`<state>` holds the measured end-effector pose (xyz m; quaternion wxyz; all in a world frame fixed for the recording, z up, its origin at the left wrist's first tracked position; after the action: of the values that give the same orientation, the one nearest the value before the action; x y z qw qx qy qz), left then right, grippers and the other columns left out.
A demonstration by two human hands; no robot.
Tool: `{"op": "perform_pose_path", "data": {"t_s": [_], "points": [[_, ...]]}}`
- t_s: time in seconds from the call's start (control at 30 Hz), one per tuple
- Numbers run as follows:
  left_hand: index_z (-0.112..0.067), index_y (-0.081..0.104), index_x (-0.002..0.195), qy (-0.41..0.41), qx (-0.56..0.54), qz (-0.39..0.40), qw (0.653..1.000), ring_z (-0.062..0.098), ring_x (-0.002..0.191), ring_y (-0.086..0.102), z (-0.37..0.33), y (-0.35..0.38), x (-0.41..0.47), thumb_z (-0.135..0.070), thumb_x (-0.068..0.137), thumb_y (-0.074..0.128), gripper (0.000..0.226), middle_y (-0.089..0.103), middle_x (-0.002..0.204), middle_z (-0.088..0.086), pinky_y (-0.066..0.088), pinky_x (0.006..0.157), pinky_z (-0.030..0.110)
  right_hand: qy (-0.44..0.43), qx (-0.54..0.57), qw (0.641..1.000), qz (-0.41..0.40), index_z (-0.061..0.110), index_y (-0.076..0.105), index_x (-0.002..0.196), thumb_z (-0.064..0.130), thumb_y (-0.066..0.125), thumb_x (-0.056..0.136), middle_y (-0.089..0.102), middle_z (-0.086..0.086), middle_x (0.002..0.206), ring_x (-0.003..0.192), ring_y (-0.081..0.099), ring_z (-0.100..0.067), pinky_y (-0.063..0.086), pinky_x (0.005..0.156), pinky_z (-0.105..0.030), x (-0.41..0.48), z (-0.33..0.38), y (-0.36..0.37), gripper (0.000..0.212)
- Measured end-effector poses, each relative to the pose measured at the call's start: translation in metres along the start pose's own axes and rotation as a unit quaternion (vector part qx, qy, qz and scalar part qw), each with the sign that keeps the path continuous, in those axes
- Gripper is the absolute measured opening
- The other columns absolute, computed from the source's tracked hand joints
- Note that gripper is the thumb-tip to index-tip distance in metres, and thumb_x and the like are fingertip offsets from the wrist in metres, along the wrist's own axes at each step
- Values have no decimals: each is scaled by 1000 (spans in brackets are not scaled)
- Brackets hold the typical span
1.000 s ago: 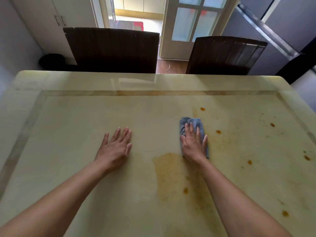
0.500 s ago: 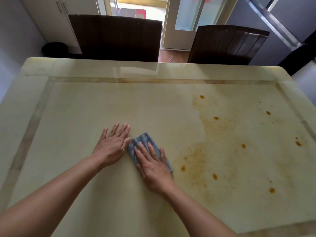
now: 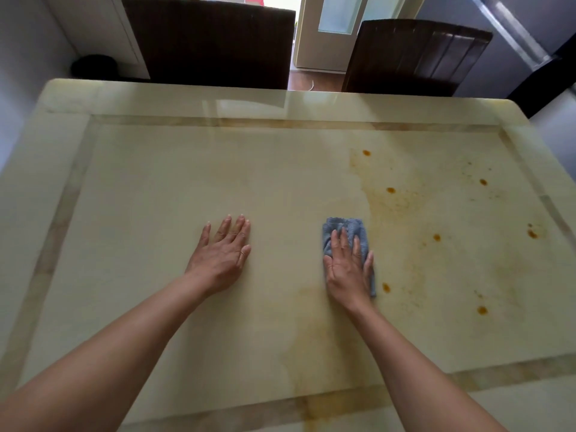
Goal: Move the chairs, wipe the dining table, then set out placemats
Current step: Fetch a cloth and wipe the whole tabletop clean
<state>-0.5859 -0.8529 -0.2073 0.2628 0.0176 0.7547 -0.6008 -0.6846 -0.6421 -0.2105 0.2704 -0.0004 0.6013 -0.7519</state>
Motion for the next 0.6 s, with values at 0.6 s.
{"op": "perform_pose_path", "data": {"t_s": [0.6], "points": [[-22,-13,150,19,-19,0,1000,13,145,-21,-3,31,-82,-42,101,10,58,-19,157,-9,-12,118,39,-112,-23,992,48,29,-2,151,34,19,102,-16,10,158,145,-18,-12,-13,115,-41,-94,39,44,53]]}}
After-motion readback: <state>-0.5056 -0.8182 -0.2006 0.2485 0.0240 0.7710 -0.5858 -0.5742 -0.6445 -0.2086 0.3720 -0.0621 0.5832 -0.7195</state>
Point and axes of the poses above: each hand's wrist, its own x-axis towards the middle knuckle, its own y-axis out of the palm, z = x × y, the point moved 7 cm from there along x, towards the middle knuckle
